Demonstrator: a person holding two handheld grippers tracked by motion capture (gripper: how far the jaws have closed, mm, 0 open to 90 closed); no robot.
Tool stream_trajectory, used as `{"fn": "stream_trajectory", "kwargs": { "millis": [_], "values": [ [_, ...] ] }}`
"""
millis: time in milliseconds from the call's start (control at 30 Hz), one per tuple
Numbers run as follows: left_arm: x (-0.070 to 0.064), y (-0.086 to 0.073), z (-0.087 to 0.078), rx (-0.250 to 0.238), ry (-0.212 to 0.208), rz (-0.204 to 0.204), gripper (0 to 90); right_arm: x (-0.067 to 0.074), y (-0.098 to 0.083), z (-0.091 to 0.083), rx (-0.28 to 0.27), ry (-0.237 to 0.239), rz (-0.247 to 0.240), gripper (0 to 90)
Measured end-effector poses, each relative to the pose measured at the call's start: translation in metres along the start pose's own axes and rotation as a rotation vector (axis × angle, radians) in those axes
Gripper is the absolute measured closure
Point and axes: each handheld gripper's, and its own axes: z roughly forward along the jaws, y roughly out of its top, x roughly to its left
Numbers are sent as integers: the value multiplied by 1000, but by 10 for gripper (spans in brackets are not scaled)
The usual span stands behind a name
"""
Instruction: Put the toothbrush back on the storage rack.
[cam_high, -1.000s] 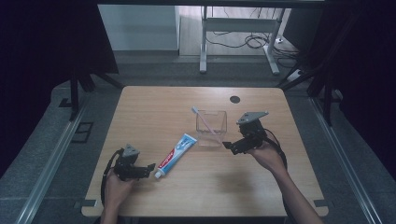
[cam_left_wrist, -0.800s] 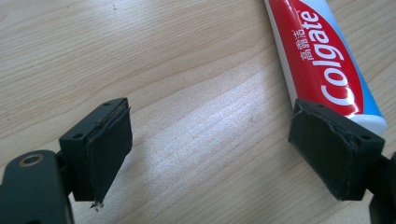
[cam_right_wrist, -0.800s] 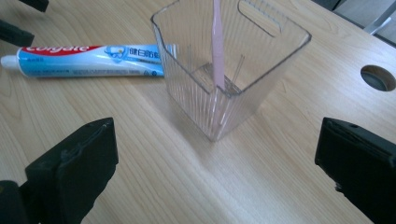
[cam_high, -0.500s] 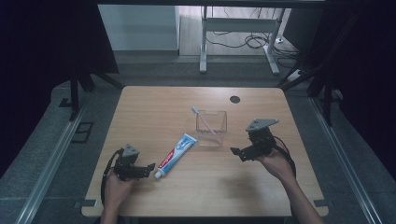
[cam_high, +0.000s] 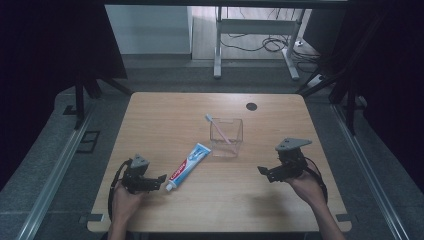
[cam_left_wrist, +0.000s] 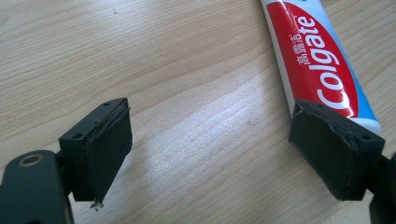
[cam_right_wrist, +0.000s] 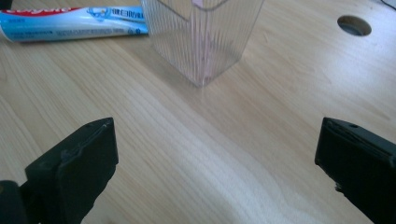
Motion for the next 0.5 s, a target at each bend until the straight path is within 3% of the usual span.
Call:
{"fn": "stream_trajectory", "kwargs": {
  "millis": [500],
  "values": [
    [-1,0,1,10,-2,16,140,3,-40,0,-12,-25,55,0]
  ]
}}
